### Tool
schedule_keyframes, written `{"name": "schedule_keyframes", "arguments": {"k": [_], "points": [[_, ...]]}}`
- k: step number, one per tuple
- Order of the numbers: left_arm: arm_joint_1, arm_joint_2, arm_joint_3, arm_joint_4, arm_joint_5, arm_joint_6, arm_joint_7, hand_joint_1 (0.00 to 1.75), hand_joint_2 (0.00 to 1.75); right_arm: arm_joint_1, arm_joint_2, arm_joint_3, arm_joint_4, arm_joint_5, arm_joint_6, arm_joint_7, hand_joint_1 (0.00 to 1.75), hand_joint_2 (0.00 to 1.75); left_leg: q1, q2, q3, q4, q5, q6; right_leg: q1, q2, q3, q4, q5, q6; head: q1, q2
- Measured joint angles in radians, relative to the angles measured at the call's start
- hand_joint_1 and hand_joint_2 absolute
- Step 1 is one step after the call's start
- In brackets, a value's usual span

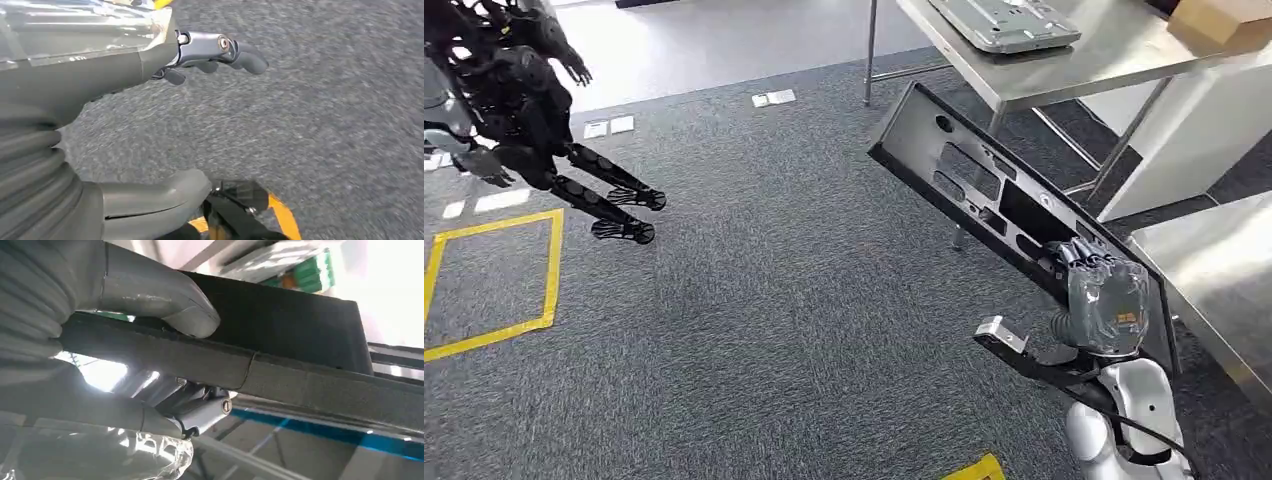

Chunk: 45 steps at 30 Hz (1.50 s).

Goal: Take the parts from the cabinet and place them on the table.

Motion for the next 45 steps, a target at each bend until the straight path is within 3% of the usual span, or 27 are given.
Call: {"name": "schedule_keyframes", "arguments": {"k": [1, 5, 6, 8, 11, 12, 14, 15, 16, 18, 20, 21, 23, 25, 26, 27, 29, 30, 31, 32, 35, 36, 38, 40, 42, 43, 45], "points": [[0.0, 0.002, 0.0, 0.0, 0.0, -0.005, -0.004, 0.0, 1.75, -0.003, 0.0, -0.003, 0.001, 0.002, 0.0, 0.003, 1.75, 1.75, 0.003, -0.046, 0.02, -0.045, -0.003, 0.002, 0.006, 0.01, -0.004, 0.004, 0.0, 0.003, 0.001, 0.0], [-0.004, 0.002, 0.001, 0.0, 0.0, -0.042, -0.036, 0.0, 1.75, -0.02, -0.001, -0.025, 0.014, 0.024, 0.0, 0.016, 1.75, 1.75, -0.014, -0.002, 0.022, -0.058, 0.005, 0.02, 0.006, 0.055, -0.025, -0.004, 0.014, 0.038, 0.0, 0.0], [-0.008, -0.001, 0.001, 0.0, 0.0, -0.043, -0.039, 0.0, 1.75, -0.023, -0.002, -0.032, 0.017, 0.027, 0.0, 0.018, 1.75, 1.75, -0.007, 0.013, 0.025, -0.072, 0.016, 0.035, 0.005, 0.028, -0.033, 0.008, 0.009, 0.039, 0.002, 0.0], [-0.009, -0.003, 0.0, 0.0, -0.001, -0.048, -0.043, 0.0, 1.75, -0.04, -0.005, -0.039, 0.026, 0.028, 0.0, 0.022, 1.75, 1.75, -0.012, 0.034, 0.026, -0.077, 0.021, 0.045, 0.008, -0.057, -0.083, 0.108, -0.045, 0.03, 0.006, 0.0], [-0.007, -0.003, 0.001, 0.0, 0.002, -0.05, -0.052, 0.0, 1.75, -0.048, -0.006, -0.049, 0.039, 0.03, 0.0, 0.026, 1.75, 1.75, -0.013, 0.077, 0.021, -0.076, 0.02, 0.045, 0.007, -0.07, -0.187, 0.329, -0.121, 0.037, 0.007, 0.0], [-0.006, -0.004, 0.002, 0.0, 0.007, -0.051, -0.063, 0.0, 1.75, -0.048, -0.006, -0.052, 0.044, 0.032, 0.0, 0.027, 1.75, 1.75, -0.013, 0.088, 0.021, -0.076, 0.019, 0.045, 0.004, -0.072, -0.183, 0.324, -0.116, 0.044, 0.007, 0.0], [-0.007, -0.008, 0.004, 0.0, 0.013, -0.054, -0.105, 0.0, 1.75, -0.05, -0.01, -0.059, 0.053, 0.034, 0.0, 0.028, 1.75, 1.75, -0.012, 0.113, 0.022, -0.075, 0.017, 0.041, -0.002, -0.09, -0.097, 0.172, -0.061, 0.068, 0.007, 0.0], [-0.007, -0.01, 0.007, 0.0, 0.021, -0.059, -0.114, 0.0, 1.75, -0.054, -0.013, -0.061, 0.056, 0.034, -0.001, 0.028, 1.75, 1.75, -0.012, 0.122, 0.024, -0.074, 0.014, 0.036, -0.007, -0.118, -0.042, 0.074, -0.031, 0.077, 0.008, 0.0], [-0.009, -0.011, 0.011, 0.0, 0.03, -0.059, -0.115, 0.0, 1.75, -0.06, -0.016, -0.063, 0.061, 0.034, -0.001, 0.028, 1.75, 1.75, -0.018, 0.132, 0.028, -0.073, 0.01, 0.03, -0.005, -0.177, -0.004, 0.0, -0.021, 0.074, 0.008, 0.0], [-0.008, -0.013, 0.021, 0.0, 0.04, -0.061, -0.159, 0.0, 1.75, -0.068, -0.018, -0.065, 0.07, 0.034, -0.003, 0.028, 1.75, 1.75, -0.026, 0.152, 0.032, -0.069, 0.0, 0.017, 0.006, -0.151, -0.003, 0.0, -0.01, 0.047, 0.003, 0.0], [-0.011, -0.016, 0.021, -0.001, 0.026, -0.007, -0.216, 0.0, 1.75, -0.067, -0.027, -0.076, 0.079, 0.035, -0.008, 0.028, 1.75, 1.75, -0.021, 0.175, 0.04, -0.073, -0.003, 0.01, 0.012, -0.128, -0.006, 0.001, -0.013, 0.033, 0.004, 0.0], [-0.013, -0.022, 0.022, -0.001, 0.026, 0.015, -0.234, 0.0, 1.75, -0.068, -0.031, -0.08, 0.08, 0.037, -0.01, 0.028, 1.75, 1.75, -0.016, 0.173, 0.039, -0.07, -0.009, 0.002, -0.003, -0.115, 0.001, -0.002, -0.008, 0.022, 0.003, 0.0], [-0.014, -0.022, 0.023, -0.001, 0.019, -0.011, -0.238, 0.0, 1.75, -0.083, -0.032, -0.079, 0.09, 0.048, -0.014, 0.028, 1.75, 1.75, -0.009, 0.066, 0.008, 0.014, -0.068, -0.006, -0.005, -0.095, 0.0, -0.002, -0.005, 0.005, 0.001, 0.0], [-0.01, -0.021, 0.026, 0.001, 0.025, -0.07, -0.202, 0.0, 1.75, -0.111, -0.028, -0.077, 0.113, 0.062, -0.013, 0.028, 1.75, 1.75, -0.009, 0.041, -0.081, 0.191, -0.15, -0.009, -0.003, -0.065, -0.002, -0.001, -0.004, -0.001, -0.004, 0.0], [-0.007, -0.02, 0.029, 0.001, 0.026, -0.088, -0.188, 0.0, 1.75, -0.121, -0.026, -0.076, 0.125, 0.069, -0.013, 0.028, 1.75, 1.75, -0.009, 0.04, -0.115, 0.247, -0.162, -0.008, -0.001, -0.049, -0.002, -0.001, -0.004, -0.001, -0.005, 0.0], [-0.005, -0.02, 0.031, 0.002, 0.026, -0.095, -0.18, 0.0, 1.75, -0.129, -0.026, -0.076, 0.136, 0.073, -0.013, 0.028, 1.75, 1.75, -0.009, 0.04, -0.129, 0.257, -0.147, -0.006, 0.001, -0.034, -0.001, -0.001, -0.004, -0.001, -0.004, 0.0], [-0.005, -0.019, 0.033, 0.002, 0.025, -0.123, -0.175, 0.0, 1.75, -0.142, -0.025, -0.075, 0.15, 0.076, -0.013, 0.032, 1.75, 1.75, -0.009, 0.036, -0.091, 0.145, -0.059, 0.003, 0.002, -0.008, 0.003, 0.0, -0.004, 0.0, -0.005, 0.0], [-0.005, -0.018, 0.033, 0.002, 0.018, -0.134, -0.173, 0.0, 1.75, -0.148, -0.025, -0.074, 0.155, 0.079, -0.013, 0.037, 1.75, 1.75, -0.009, 0.021, -0.052, 0.054, -0.009, 0.008, 0.002, 0.005, 0.005, 0.0, -0.005, 0.0, -0.005, 0.0], [-0.005, -0.017, 0.033, 0.002, 0.016, -0.143, -0.17, 0.0, 1.75, -0.154, -0.025, -0.074, 0.16, 0.082, -0.013, 0.042, 1.75, 1.75, -0.007, -0.029, -0.016, -0.029, 0.029, 0.015, -0.001, 0.015, 0.005, -0.001, -0.005, 0.0, -0.007, 0.0], [-0.005, -0.015, 0.032, 0.002, 0.012, -0.15, -0.169, 0.0, 1.75, -0.161, -0.026, -0.074, 0.164, 0.082, -0.013, 0.045, 1.75, 1.75, -0.008, -0.049, -0.003, -0.058, 0.027, 0.019, 0.011, 0.026, 0.0, 0.004, -0.006, 0.004, -0.005, 0.0], [-0.005, -0.014, 0.032, 0.002, 0.0, -0.144, -0.167, 0.0, 1.75, -0.166, -0.039, -0.074, 0.175, 0.084, -0.013, 0.047, 1.75, 1.75, -0.022, -0.012, -0.001, -0.059, 0.028, 0.029, 0.0, 0.055, -0.008, -0.007, 0.001, 0.024, -0.007, 0.0], [-0.006, -0.015, 0.032, 0.002, 0.0, -0.143, -0.167, 0.0, 1.75, -0.167, -0.046, -0.075, 0.177, 0.085, -0.014, 0.047, 1.75, 1.75, -0.017, 0.002, 0.005, -0.075, 0.037, 0.04, 0.012, 0.066, -0.019, -0.011, 0.003, 0.034, -0.006, 0.0], [-0.008, -0.016, 0.032, 0.002, -0.001, -0.143, -0.167, 0.0, 1.75, -0.173, -0.053, -0.076, 0.18, 0.085, -0.014, 0.047, 1.75, 1.75, -0.013, 0.027, 0.012, -0.096, 0.05, 0.056, 0.013, -0.037, -0.047, 0.058, -0.033, 0.025, -0.004, 0.0], [-0.004, -0.016, 0.032, 0.002, -0.002, -0.143, -0.167, 0.0, 1.75, -0.179, -0.055, -0.075, 0.186, 0.085, -0.014, 0.047, 1.75, 1.75, -0.015, 0.056, 0.012, -0.096, 0.048, 0.055, 0.011, -0.065, -0.126, 0.218, -0.101, 0.02, 0.005, 0.0], [-0.003, -0.016, 0.032, 0.002, -0.002, -0.143, -0.166, 0.0, 1.75, -0.174, -0.056, -0.075, 0.193, 0.085, -0.014, 0.047, 1.75, 1.75, -0.015, 0.082, 0.011, -0.095, 0.046, 0.053, 0.006, -0.071, -0.172, 0.312, -0.124, 0.031, 0.006, 0.0], [-0.003, -0.016, 0.032, 0.002, -0.002, -0.143, -0.166, 0.0, 1.75, -0.173, -0.058, -0.075, 0.196, 0.085, -0.014, 0.047, 1.75, 1.75, -0.014, 0.096, 0.012, -0.095, 0.044, 0.051, 0.0, -0.075, -0.159, 0.284, -0.109, 0.043, 0.006, 0.0], [-0.003, -0.017, 0.032, 0.002, -0.002, -0.143, -0.166, 0.0, 1.75, -0.174, -0.059, -0.075, 0.198, 0.085, -0.014, 0.047, 1.75, 1.75, -0.009, 0.119, 0.015, -0.091, 0.038, 0.041, -0.011, -0.103, -0.063, 0.105, -0.04, 0.073, 0.006, 0.0]]}}
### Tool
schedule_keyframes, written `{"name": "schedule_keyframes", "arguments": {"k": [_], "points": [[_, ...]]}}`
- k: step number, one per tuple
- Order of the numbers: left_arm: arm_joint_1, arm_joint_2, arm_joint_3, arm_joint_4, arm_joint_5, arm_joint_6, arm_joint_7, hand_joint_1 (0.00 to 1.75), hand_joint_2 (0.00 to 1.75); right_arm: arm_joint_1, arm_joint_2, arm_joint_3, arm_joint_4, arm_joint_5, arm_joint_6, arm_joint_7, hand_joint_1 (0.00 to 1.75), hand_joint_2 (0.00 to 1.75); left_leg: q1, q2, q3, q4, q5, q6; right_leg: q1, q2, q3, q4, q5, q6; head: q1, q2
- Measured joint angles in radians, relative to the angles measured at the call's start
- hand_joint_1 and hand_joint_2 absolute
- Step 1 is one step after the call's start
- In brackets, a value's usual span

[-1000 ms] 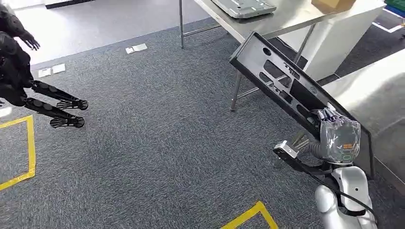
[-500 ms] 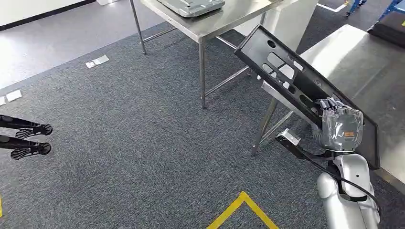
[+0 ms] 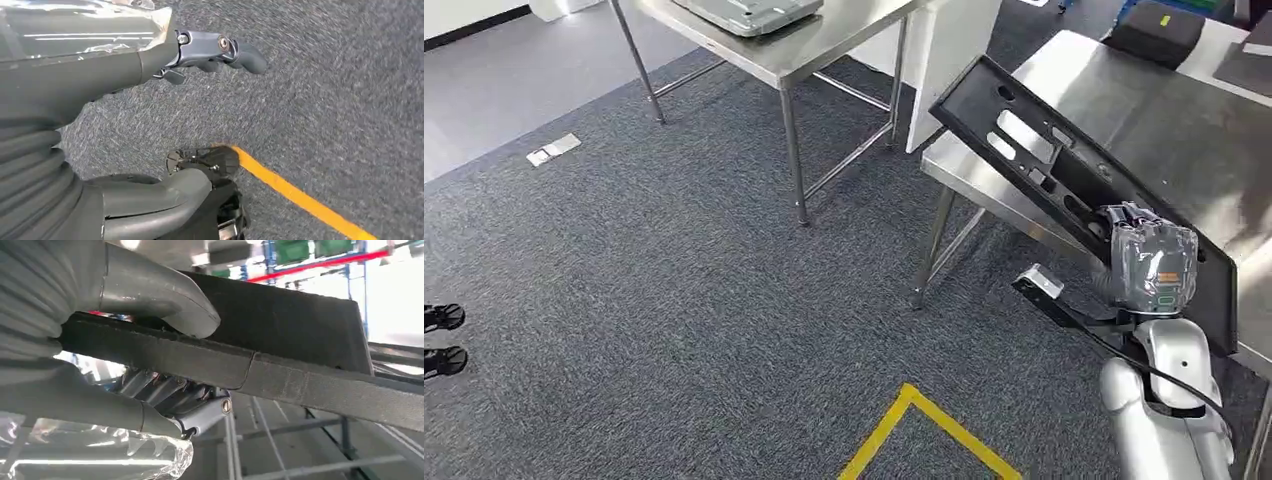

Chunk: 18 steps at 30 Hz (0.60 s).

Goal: Take the parts from the cabinet and place them on the table.

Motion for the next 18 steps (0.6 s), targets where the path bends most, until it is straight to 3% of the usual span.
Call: {"name": "schedule_keyframes", "arguments": {"k": [1, 2, 3, 4, 6, 7, 8, 9, 11, 12, 13, 15, 16, 17, 18], "points": [[0.0, -0.002, 0.0, 0.0, 0.0, 0.0, 0.0, 0.0, 1.75, -0.002, -0.001, 0.0, 0.0, 0.0, 0.0, 0.0, 1.75, 1.75, 0.002, 0.011, 0.003, 0.005, -0.005, -0.008, -0.004, -0.034, 0.058, -0.1, 0.031, 0.011, 0.0, 0.0], [-0.001, 0.001, 0.0, -0.001, 0.0, 0.0, 0.0, 0.0, 1.75, -0.003, 0.0, 0.0, 0.001, 0.0, 0.0, 0.0, 1.75, 1.75, -0.007, 0.018, 0.005, 0.007, -0.01, -0.016, 0.003, -0.068, 0.059, -0.103, 0.029, 0.002, 0.0, 0.0], [-0.001, 0.0, 0.0, 0.0, 0.0, 0.0, 0.0, 0.0, 1.75, -0.006, 0.0, 0.001, 0.002, 0.0, 0.0, 0.0, 1.75, 1.75, -0.009, 0.028, 0.004, 0.015, -0.017, -0.023, 0.009, -0.06, 0.063, -0.113, 0.037, -0.008, 0.004, 0.0], [-0.002, 0.0, 0.0, 0.0, 0.0, 0.0, 0.0, 0.0, 1.75, -0.006, 0.0, 0.001, 0.003, 0.0, 0.0, 0.0, 1.75, 1.75, -0.011, 0.035, 0.011, 0.015, -0.02, -0.028, 0.007, -0.042, 0.06, -0.107, 0.035, -0.022, -0.003, 0.0], [-0.003, 0.0, 0.0, 0.0, 0.0, 0.0, 0.0, 0.0, 1.75, -0.006, -0.002, 0.0, 0.006, 0.0, 0.0, 0.0, 1.75, 1.75, -0.006, 0.063, 0.017, 0.015, -0.026, -0.037, 0.006, -0.016, 0.057, -0.103, 0.034, -0.037, -0.007, 0.0], [-0.005, 0.0, 0.0, 0.0, 0.0, 0.0, 0.0, 0.0, 1.75, -0.004, -0.003, 0.0, 0.006, 0.0, 0.0, 0.0, 1.75, 1.75, 0.003, 0.032, 0.015, 0.024, -0.038, -0.045, -0.004, -0.005, 0.06, -0.105, 0.036, -0.045, -0.008, 0.0], [-0.005, 0.0, 0.0, 0.0, 0.0, 0.0, 0.0, 0.0, 1.75, -0.008, -0.004, 0.0, 0.007, 0.001, 0.0, 0.0, 1.75, 1.75, 0.006, -0.018, 0.002, 0.059, -0.068, -0.046, -0.003, 0.006, 0.06, -0.104, 0.037, -0.052, -0.011, 0.0], [-0.004, 0.0, 0.0, 0.0, 0.0, 0.0, 0.0, 0.0, 1.75, -0.01, -0.004, 0.0, 0.007, 0.0, 0.0, 0.0, 1.75, 1.75, 0.006, -0.054, -0.032, 0.135, -0.113, -0.047, -0.001, 0.017, 0.06, -0.105, 0.037, -0.06, -0.013, 0.0], [0.002, 0.0, 0.0, 0.0, 0.0, 0.0, 0.0, 0.0, 1.75, -0.009, 0.0, 0.001, 0.008, 0.0, 0.0, 0.001, 1.75, 1.75, 0.006, -0.073, -0.111, 0.29, -0.178, -0.047, 0.005, 0.043, 0.059, -0.104, 0.037, -0.065, -0.015, 0.0], [0.004, 0.0, 0.0, 0.0, 0.0, 0.002, 0.0, 0.0, 1.75, -0.007, 0.0, 0.002, 0.01, 0.001, 0.0, 0.0, 1.75, 1.75, 0.005, -0.075, -0.136, 0.33, -0.18, -0.045, 0.009, 0.058, 0.059, -0.104, 0.037, -0.065, -0.014, 0.0], [0.004, 0.0, 0.0, 0.0, 0.0, 0.005, 0.0, 0.0, 1.75, -0.005, 0.0, 0.002, 0.01, 0.001, 0.0, 0.0, 1.75, 1.75, 0.004, -0.077, -0.138, 0.32, -0.159, -0.039, 0.012, 0.072, 0.061, -0.104, 0.037, -0.065, -0.015, 0.0], [0.004, 0.0, 0.0, 0.0, 0.0, 0.009, 0.0, 0.0, 1.75, -0.005, 0.0, 0.002, 0.01, 0.0, 0.0, 0.001, 1.75, 1.75, 0.0, -0.091, -0.081, 0.182, -0.064, -0.02, 0.017, 0.102, 0.064, -0.104, 0.037, -0.065, -0.014, 0.0], [0.004, 0.001, 0.0, 0.0, -0.001, 0.01, 0.0, 0.0, 1.75, -0.006, -0.002, 0.002, 0.01, 0.0, 0.0, 0.002, 1.75, 1.75, -0.004, -0.123, -0.035, 0.085, -0.015, -0.004, 0.017, 0.117, 0.066, -0.105, 0.037, -0.064, -0.016, 0.0], [0.004, 0.007, 0.0, 0.0, -0.001, 0.01, 0.0, 0.0, 1.75, -0.005, -0.002, 0.002, 0.011, 0.0, 0.0, 0.002, 1.75, 1.75, -0.004, -0.191, -0.013, 0.038, -0.011, 0.013, 0.005, 0.125, 0.065, -0.104, 0.037, -0.063, -0.015, 0.0], [0.006, 0.005, 0.0, 0.001, -0.002, 0.011, -0.001, 0.0, 1.75, -0.01, -0.005, 0.002, 0.013, -0.001, 0.0, 0.003, 1.75, 1.75, -0.008, -0.182, -0.01, 0.031, -0.007, 0.013, 0.025, 0.137, 0.059, -0.103, 0.038, -0.061, -0.01, 0.0]]}}
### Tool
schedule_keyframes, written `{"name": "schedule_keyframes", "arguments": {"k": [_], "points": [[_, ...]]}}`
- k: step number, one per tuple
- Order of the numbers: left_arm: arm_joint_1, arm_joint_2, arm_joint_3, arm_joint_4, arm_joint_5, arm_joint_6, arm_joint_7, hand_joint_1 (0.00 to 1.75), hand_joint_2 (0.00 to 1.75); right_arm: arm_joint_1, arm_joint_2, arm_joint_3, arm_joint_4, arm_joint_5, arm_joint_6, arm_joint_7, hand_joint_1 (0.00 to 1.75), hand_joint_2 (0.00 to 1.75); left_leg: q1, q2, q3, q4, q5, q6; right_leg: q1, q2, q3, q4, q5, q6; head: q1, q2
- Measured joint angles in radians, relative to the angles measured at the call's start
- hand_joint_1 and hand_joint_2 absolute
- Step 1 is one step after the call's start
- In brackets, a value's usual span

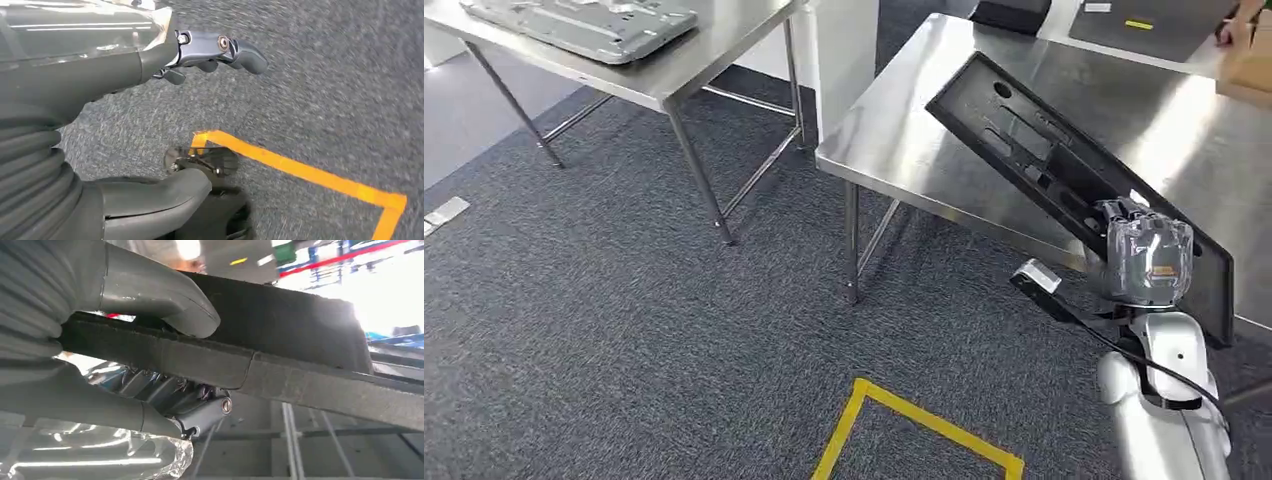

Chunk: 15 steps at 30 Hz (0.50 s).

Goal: Take the parts from the cabinet and place them on the table.

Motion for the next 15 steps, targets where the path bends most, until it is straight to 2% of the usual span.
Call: {"name": "schedule_keyframes", "arguments": {"k": [1, 2, 3, 4, 5, 6, 7, 8, 9, 10, 11, 12, 13, 14, 15], "points": [[-0.001, 0.0, 0.0, 0.0, 0.0, 0.002, -0.001, 0.0, 1.75, 0.001, -0.003, 0.0, 0.004, -0.002, 0.0, 0.001, 1.75, 1.75, -0.009, 0.018, 0.001, 0.0, -0.002, -0.002, -0.02, 0.009, -0.002, 0.0, 0.002, 0.004, -0.008, 0.0], [-0.001, -0.002, 0.0, 0.0, 0.0, 0.002, -0.001, 0.0, 1.75, 0.002, -0.007, 0.0, 0.007, -0.003, 0.0, 0.002, 1.75, 1.75, -0.011, 0.028, 0.001, -0.001, -0.001, 0.0, -0.022, 0.022, -0.004, -0.005, 0.005, 0.01, -0.009, 0.0], [-0.002, -0.001, 0.0, 0.0, 0.0, 0.002, -0.003, 0.0, 1.75, 0.003, -0.011, -0.001, 0.01, -0.003, 0.0, 0.002, 1.75, 1.75, -0.012, 0.041, 0.005, -0.01, 0.003, 0.003, -0.019, 0.034, -0.008, -0.012, 0.01, 0.017, -0.01, 0.0], [-0.002, -0.004, 0.0, 0.0, 0.0, 0.001, -0.005, 0.0, 1.75, 0.002, -0.02, -0.002, 0.01, -0.003, -0.002, 0.002, 1.75, 1.75, 0.007, 0.061, 0.015, -0.038, 0.017, 0.004, -0.005, 0.028, -0.015, -0.004, 0.009, 0.02, -0.009, 0.0], [-0.002, -0.004, 0.0, 0.0, 0.0, 0.001, -0.006, 0.0, 1.75, 0.002, -0.021, -0.003, 0.012, -0.005, -0.005, 0.003, 1.75, 1.75, 0.001, 0.07, 0.023, -0.049, 0.021, 0.006, -0.004, -0.035, -0.031, 0.021, -0.006, 0.018, -0.01, 0.0], [-0.002, -0.004, 0.0, 0.0, 0.0, 0.001, -0.007, 0.0, 1.75, -0.004, -0.024, -0.003, 0.014, -0.005, -0.005, 0.006, 1.75, 1.75, 0.001, 0.086, 0.024, -0.05, 0.023, 0.008, -0.001, -0.075, -0.059, 0.078, -0.038, 0.013, 0.007, 0.0], [0.0, -0.005, 0.0, 0.0, 0.0, 0.0, -0.006, 0.0, 1.75, -0.006, -0.024, -0.002, 0.015, -0.005, -0.007, 0.007, 1.75, 1.75, -0.001, 0.103, 0.024, -0.049, 0.021, 0.007, -0.001, -0.094, -0.095, 0.155, -0.07, 0.012, 0.009, 0.0], [0.002, -0.008, 0.0, 0.0, 0.0, 0.001, -0.005, 0.0, 1.75, -0.001, -0.024, -0.001, 0.016, -0.004, -0.012, 0.009, 1.75, 1.75, -0.003, 0.119, 0.024, -0.049, 0.019, 0.006, -0.005, -0.102, -0.13, 0.228, -0.096, 0.013, 0.007, 0.0], [0.002, -0.009, 0.0, 0.0, 0.0, 0.001, -0.005, 0.0, 1.75, 0.006, -0.024, 0.0, 0.017, -0.001, -0.013, 0.009, 1.75, 1.75, -0.003, 0.133, 0.023, -0.048, 0.018, 0.006, -0.008, -0.106, -0.155, 0.275, -0.109, 0.018, 0.008, 0.0], [0.002, -0.009, 0.0, 0.0, 0.0, 0.001, -0.003, 0.0, 1.75, 0.014, -0.024, 0.0, 0.019, 0.001, -0.013, 0.01, 1.75, 1.75, -0.002, 0.147, 0.023, -0.047, 0.015, 0.003, -0.012, -0.109, -0.153, 0.272, -0.1, 0.028, 0.009, 0.0], [0.001, -0.01, 0.0, 0.0, 0.0, 0.001, -0.003, 0.0, 1.75, 0.016, -0.024, 0.0, 0.019, 0.002, -0.014, 0.01, 1.75, 1.75, -0.001, 0.159, 0.023, -0.045, 0.013, 0.0, -0.016, -0.113, -0.131, 0.232, -0.081, 0.04, 0.008, 0.0], [0.001, -0.011, 0.0, 0.0, 0.0, 0.002, -0.003, 0.0, 1.75, 0.017, -0.024, 0.0, 0.019, 0.003, -0.014, 0.01, 1.75, 1.75, 0.002, 0.172, 0.024, -0.04, 0.008, -0.005, -0.022, -0.125, -0.08, 0.139, -0.044, 0.055, 0.009, 0.0], [0.001, -0.012, 0.0, 0.0, 0.0, 0.001, -0.002, 0.0, 1.75, 0.016, -0.024, -0.001, 0.018, 0.003, -0.014, 0.011, 1.75, 1.75, 0.005, 0.183, 0.024, -0.033, 0.002, -0.012, -0.025, -0.15, -0.024, 0.039, -0.011, 0.069, 0.008, 0.0], [-0.002, -0.01, 0.0, -0.001, 0.0, 0.002, -0.001, 0.0, 1.75, 0.018, -0.024, -0.001, 0.019, 0.003, -0.015, 0.013, 1.75, 1.75, 0.0, 0.192, 0.026, -0.025, -0.006, -0.022, -0.022, -0.203, 0.0, -0.004, -0.007, 0.063, 0.009, 0.0], [-0.002, -0.01, 0.0, -0.001, 0.0, 0.003, 0.0, 0.0, 1.75, 0.018, -0.024, -0.001, 0.018, 0.005, -0.015, 0.014, 1.75, 1.75, -0.006, 0.2, 0.026, -0.018, -0.013, -0.029, -0.012, -0.203, 0.004, -0.007, 0.001, 0.059, 0.012, 0.0]]}}
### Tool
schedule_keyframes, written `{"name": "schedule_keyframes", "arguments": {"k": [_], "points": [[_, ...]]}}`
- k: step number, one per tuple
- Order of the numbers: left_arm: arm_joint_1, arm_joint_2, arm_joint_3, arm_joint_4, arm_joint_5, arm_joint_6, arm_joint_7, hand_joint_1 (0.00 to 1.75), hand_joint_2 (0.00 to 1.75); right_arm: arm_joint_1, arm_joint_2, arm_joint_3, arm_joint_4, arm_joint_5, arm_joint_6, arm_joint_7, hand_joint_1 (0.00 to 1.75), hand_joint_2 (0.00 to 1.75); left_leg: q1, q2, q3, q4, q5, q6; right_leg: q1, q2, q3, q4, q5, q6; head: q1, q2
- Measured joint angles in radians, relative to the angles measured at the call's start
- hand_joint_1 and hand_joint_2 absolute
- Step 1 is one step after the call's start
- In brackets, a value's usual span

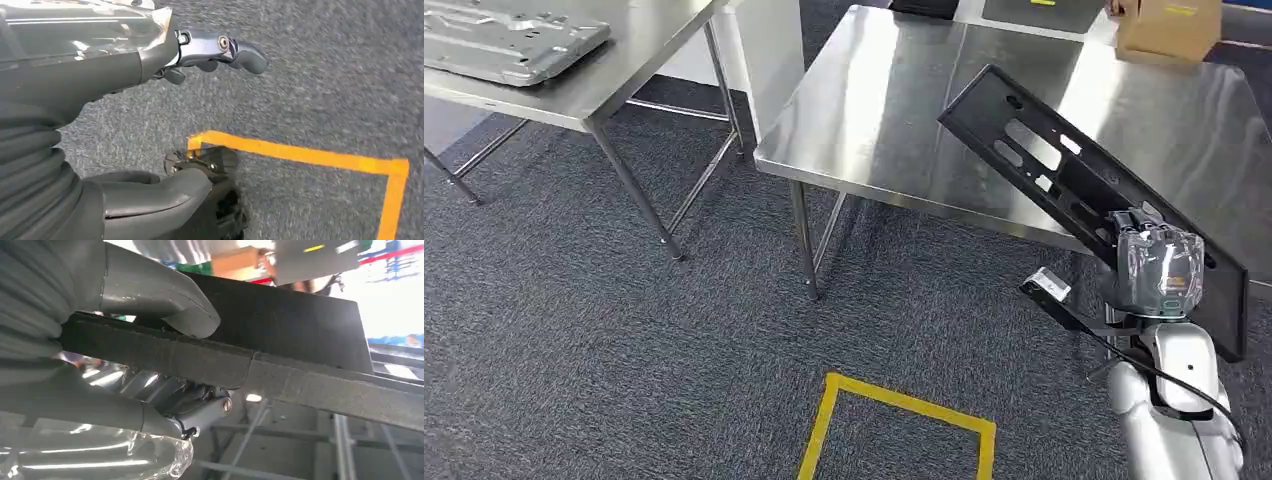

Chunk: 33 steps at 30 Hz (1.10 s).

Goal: Take the parts from the cabinet and place them on the table.

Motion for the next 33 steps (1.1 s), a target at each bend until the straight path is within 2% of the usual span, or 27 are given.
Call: {"name": "schedule_keyframes", "arguments": {"k": [1, 3, 4, 5, 6, 7, 9, 10, 11, 13, 14, 15, 16, 17, 19, 20, 21, 22, 23, 25, 26, 27, 28, 30, 31, 32, 33], "points": [[-0.001, 0.0, 0.0, 0.0, 0.0, 0.0, 0.0, 0.0, 1.75, 0.0, 0.001, 0.001, 0.0, 0.001, 0.0, 0.001, 1.75, 1.75, -0.004, 0.006, 0.002, 0.002, -0.003, -0.004, -0.001, 0.02, -0.006, 0.008, -0.001, -0.021, -0.005, 0.0], [-0.004, 0.0, 0.0, 0.0, 0.0, 0.003, 0.003, 0.0, 1.75, 0.001, 0.0, 0.0, 0.001, 0.003, 0.0, 0.002, 1.75, 1.75, -0.001, 0.028, 0.008, 0.0, -0.004, -0.005, -0.001, 0.042, -0.013, 0.01, 0.0, -0.031, -0.011, 0.0], [-0.006, 0.0, 0.0, 0.0, 0.0, 0.004, 0.004, 0.0, 1.75, -0.003, -0.001, 0.0, 0.001, 0.005, 0.0, 0.002, 1.75, 1.75, 0.005, 0.034, 0.006, 0.002, -0.011, -0.011, -0.012, 0.056, -0.009, 0.008, 0.003, -0.043, -0.011, 0.0], [-0.008, 0.001, 0.0, 0.0, 0.0, 0.005, 0.005, 0.0, 1.75, -0.006, 0.0, 0.0, 0.0, 0.005, 0.0, 0.002, 1.75, 1.75, 0.012, -0.02, 0.002, 0.023, -0.032, -0.019, -0.013, 0.066, -0.009, 0.007, 0.004, -0.047, -0.013, 0.0], [-0.008, 0.001, 0.001, 0.0, 0.0, 0.005, 0.005, 0.0, 1.75, -0.013, 0.0, 0.0, 0.001, 0.005, 0.0, 0.002, 1.75, 1.75, 0.014, -0.062, -0.021, 0.08, -0.072, -0.021, -0.013, 0.074, -0.009, 0.007, 0.006, -0.058, -0.012, 0.0], [-0.007, 0.001, 0.001, 0.0, 0.002, 0.005, 0.006, 0.0, 1.75, -0.017, 0.002, 0.0, 0.001, 0.005, 0.001, 0.002, 1.75, 1.75, 0.013, -0.084, -0.061, 0.167, -0.117, -0.022, -0.011, 0.085, -0.011, 0.007, 0.007, -0.063, -0.016, 0.0], [-0.004, 0.0, 0.002, 0.0, 0.003, 0.006, 0.006, 0.0, 1.75, -0.017, 0.006, 0.001, 0.002, 0.005, 0.001, 0.002, 1.75, 1.75, 0.013, -0.093, -0.14, 0.317, -0.172, -0.022, -0.006, 0.111, -0.013, 0.007, 0.009, -0.067, -0.018, 0.0], [-0.002, 0.0, 0.001, 0.001, 0.003, 0.006, 0.006, 0.0, 1.75, -0.016, 0.006, 0.002, 0.004, 0.006, 0.001, 0.002, 1.75, 1.75, 0.012, -0.094, -0.156, 0.338, -0.165, -0.018, -0.003, 0.126, -0.013, 0.008, 0.009, -0.067, -0.018, 0.0], [-0.002, 0.0, 0.001, 0.001, 0.003, 0.006, 0.006, 0.0, 1.75, -0.016, 0.007, 0.003, 0.005, 0.006, 0.001, 0.002, 1.75, 1.75, 0.012, -0.096, -0.148, 0.309, -0.133, -0.011, 0.0, 0.14, -0.013, 0.008, 0.009, -0.068, -0.019, 0.0], [-0.002, 0.002, 0.002, 0.0, 0.003, 0.006, 0.006, 0.0, 1.75, -0.018, 0.007, 0.005, 0.005, 0.006, 0.001, 0.002, 1.75, 1.75, 0.008, -0.116, -0.076, 0.15, -0.037, 0.014, 0.008, 0.168, -0.011, 0.007, 0.012, -0.07, -0.02, 0.0], [-0.003, 0.002, 0.002, 0.0, 0.003, 0.006, 0.006, 0.0, 1.75, -0.018, 0.007, 0.005, 0.005, 0.006, 0.001, 0.002, 1.75, 1.75, 0.002, -0.163, -0.034, 0.065, 0.003, 0.036, 0.007, 0.179, -0.011, 0.007, 0.014, -0.071, -0.021, 0.0], [-0.002, 0.009, 0.002, 0.0, 0.003, 0.006, 0.006, 0.0, 1.75, -0.018, 0.009, 0.005, 0.005, 0.006, 0.001, 0.002, 1.75, 1.75, 0.0, -0.2, -0.021, 0.034, 0.004, 0.05, 0.004, 0.185, -0.013, 0.008, 0.015, -0.07, -0.018, 0.0], [-0.002, 0.008, 0.002, 0.0, 0.003, 0.007, 0.006, 0.0, 1.75, -0.019, 0.009, 0.005, 0.006, 0.006, 0.001, 0.002, 1.75, 1.75, -0.001, -0.2, -0.015, 0.028, 0.002, 0.052, 0.017, 0.191, -0.014, 0.01, 0.015, -0.069, -0.018, 0.0], [-0.002, 0.006, 0.002, 0.0, 0.003, 0.007, 0.006, 0.0, 1.75, -0.017, 0.011, 0.005, 0.006, 0.008, 0.001, 0.002, 1.75, 1.75, -0.003, -0.178, -0.016, 0.024, 0.002, 0.047, 0.011, 0.201, -0.018, 0.01, 0.017, -0.067, -0.02, 0.0], [-0.003, 0.006, 0.002, 0.0, 0.004, 0.007, 0.011, 0.0, 1.75, -0.015, 0.011, 0.005, 0.006, 0.022, -0.001, 0.002, 1.75, 1.75, -0.008, -0.158, -0.017, 0.022, 0.002, 0.048, 0.005, 0.219, -0.023, 0.005, 0.025, -0.055, -0.021, 0.0], [-0.005, 0.003, 0.002, 0.001, 0.005, 0.007, 0.014, 0.0, 1.75, -0.015, 0.009, 0.006, 0.005, 0.029, -0.001, 0.002, 1.75, 1.75, -0.002, -0.145, -0.008, 0.003, 0.012, 0.049, 0.018, 0.233, -0.026, -0.002, 0.03, -0.046, -0.022, 0.0], [-0.006, 0.003, 0.002, 0.0, 0.006, 0.007, 0.016, 0.0, 1.75, -0.011, 0.006, 0.008, 0.003, 0.038, -0.001, 0.002, 1.75, 1.75, 0.003, -0.133, 0.0, -0.017, 0.026, 0.039, 0.016, 0.187, -0.034, 0.016, 0.02, -0.051, -0.02, 0.0], [-0.007, 0.002, 0.003, 0.0, 0.007, 0.007, 0.017, 0.0, 1.75, -0.017, 0.004, 0.008, 0.003, 0.041, -0.001, 0.004, 1.75, 1.75, 0.005, -0.128, 0.003, -0.025, 0.03, 0.045, 0.021, 0.142, -0.057, 0.056, -0.009, -0.057, -0.016, 0.0], [-0.005, 0.002, 0.003, 0.0, 0.008, 0.007, 0.02, 0.0, 1.75, -0.021, 0.006, 0.01, 0.004, 0.044, 0.0, 0.005, 1.75, 1.75, 0.006, -0.117, 0.003, -0.027, 0.032, 0.046, 0.017, 0.115, -0.093, 0.13, -0.045, -0.06, -0.011, 0.0], [-0.002, 0.001, 0.004, 0.0, 0.007, 0.007, 0.025, 0.0, 1.75, -0.019, 0.01, 0.016, 0.005, 0.054, 0.001, 0.011, 1.75, 1.75, 0.006, -0.1, -0.001, -0.026, 0.032, 0.045, 0.007, 0.099, -0.16, 0.282, -0.1, -0.053, -0.009, 0.0], [0.0, 0.0, 0.004, 0.001, 0.007, 0.007, 0.026, 0.0, 1.75, -0.015, 0.012, 0.018, 0.006, 0.058, 0.002, 0.014, 1.75, 1.75, 0.007, -0.092, -0.003, -0.025, 0.032, 0.043, 0.0, 0.096, -0.175, 0.319, -0.106, -0.041, -0.008, 0.0], [0.002, -0.001, 0.004, 0.001, 0.007, 0.007, 0.027, 0.0, 1.75, -0.012, 0.014, 0.019, 0.006, 0.059, 0.002, 0.015, 1.75, 1.75, 0.009, -0.087, -0.003, -0.025, 0.032, 0.039, -0.008, 0.094, -0.16, 0.297, -0.095, -0.028, -0.008, 0.0], [0.002, -0.001, 0.004, 0.001, 0.007, 0.007, 0.028, 0.0, 1.75, -0.011, 0.015, 0.021, 0.006, 0.06, 0.002, 0.016, 1.75, 1.75, 0.013, -0.083, -0.003, -0.022, 0.03, 0.033, -0.015, 0.09, -0.119, 0.228, -0.068, -0.011, -0.008, 0.0], [0.001, -0.001, 0.004, 0.001, 0.007, 0.006, 0.031, 0.0, 1.75, -0.011, 0.015, 0.023, 0.006, 0.064, 0.001, 0.016, 1.75, 1.75, 0.02, -0.079, -0.004, -0.007, 0.02, 0.016, -0.029, 0.074, -0.011, 0.04, -0.008, 0.019, -0.008, 0.0], [0.0, 0.002, 0.005, 0.0, 0.007, 0.006, 0.031, 0.0, 1.75, -0.012, 0.016, 0.024, 0.007, 0.064, 0.002, 0.016, 1.75, 1.75, 0.01, -0.077, -0.011, 0.005, 0.011, 0.004, -0.026, 0.07, 0.006, 0.012, -0.02, 0.015, -0.003, 0.0], [-0.001, 0.001, 0.006, 0.001, 0.007, 0.006, 0.031, 0.0, 1.75, -0.009, 0.017, 0.025, 0.005, 0.066, 0.001, 0.017, 1.75, 1.75, 0.01, -0.077, -0.014, 0.009, 0.009, -0.001, -0.019, 0.084, 0.007, 0.01, -0.015, -0.005, -0.004, 0.0], [0.0, 0.002, 0.008, 0.0, 0.007, 0.007, 0.031, 0.0, 1.75, -0.006, 0.018, 0.026, 0.006, 0.067, 0.002, 0.019, 1.75, 1.75, 0.006, -0.078, -0.017, 0.012, 0.002, -0.001, -0.036, 0.083, 0.008, 0.01, -0.011, -0.012, -0.009, 0.0]]}}
